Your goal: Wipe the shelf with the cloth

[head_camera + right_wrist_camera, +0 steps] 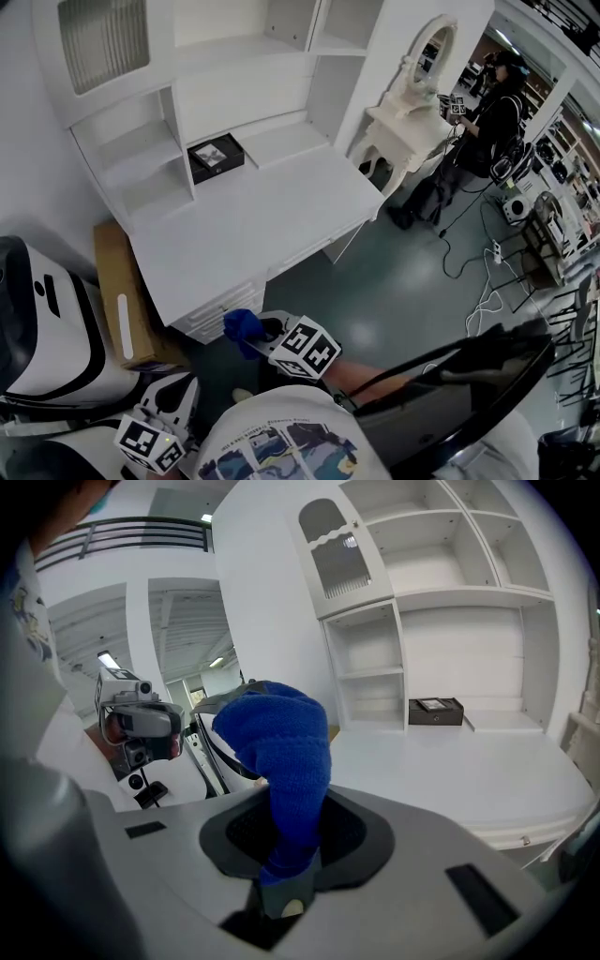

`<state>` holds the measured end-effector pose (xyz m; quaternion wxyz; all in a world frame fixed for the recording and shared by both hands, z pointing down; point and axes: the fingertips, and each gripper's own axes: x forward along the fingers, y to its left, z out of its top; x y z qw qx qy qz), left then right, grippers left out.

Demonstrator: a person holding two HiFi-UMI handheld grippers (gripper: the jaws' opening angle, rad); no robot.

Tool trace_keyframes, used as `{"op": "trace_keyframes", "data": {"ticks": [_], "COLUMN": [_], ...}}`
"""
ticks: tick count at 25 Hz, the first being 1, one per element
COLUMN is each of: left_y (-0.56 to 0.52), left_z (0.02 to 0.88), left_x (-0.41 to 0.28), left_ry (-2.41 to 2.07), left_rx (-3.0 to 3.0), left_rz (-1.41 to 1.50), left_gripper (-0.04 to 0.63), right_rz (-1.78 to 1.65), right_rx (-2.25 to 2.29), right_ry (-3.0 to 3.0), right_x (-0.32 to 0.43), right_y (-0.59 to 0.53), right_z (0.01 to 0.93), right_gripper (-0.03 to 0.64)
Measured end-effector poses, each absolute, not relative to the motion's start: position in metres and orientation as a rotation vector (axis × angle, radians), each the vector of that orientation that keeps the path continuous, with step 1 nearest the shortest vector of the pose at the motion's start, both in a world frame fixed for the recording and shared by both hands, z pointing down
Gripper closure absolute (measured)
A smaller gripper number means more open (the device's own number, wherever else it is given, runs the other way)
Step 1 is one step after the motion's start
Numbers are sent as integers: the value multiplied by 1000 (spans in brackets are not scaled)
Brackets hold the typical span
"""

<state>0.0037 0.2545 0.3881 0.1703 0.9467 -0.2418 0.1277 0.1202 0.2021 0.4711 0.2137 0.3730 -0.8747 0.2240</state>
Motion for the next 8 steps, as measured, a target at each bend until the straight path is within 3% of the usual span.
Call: {"op": "trace_keyframes", "data": {"ticks": [8], "left_y": [230], "left_z": [385], "left_x": [39], "left_ry": [-750], "left_rx": [2668], "left_rz": [375], "left_gripper": [583], "right_rz": [604], "right_rx": [967], "right_ry": [-2473], "right_x": [145], "right_y": [178], "right_z": [464], "right_gripper": [518]}}
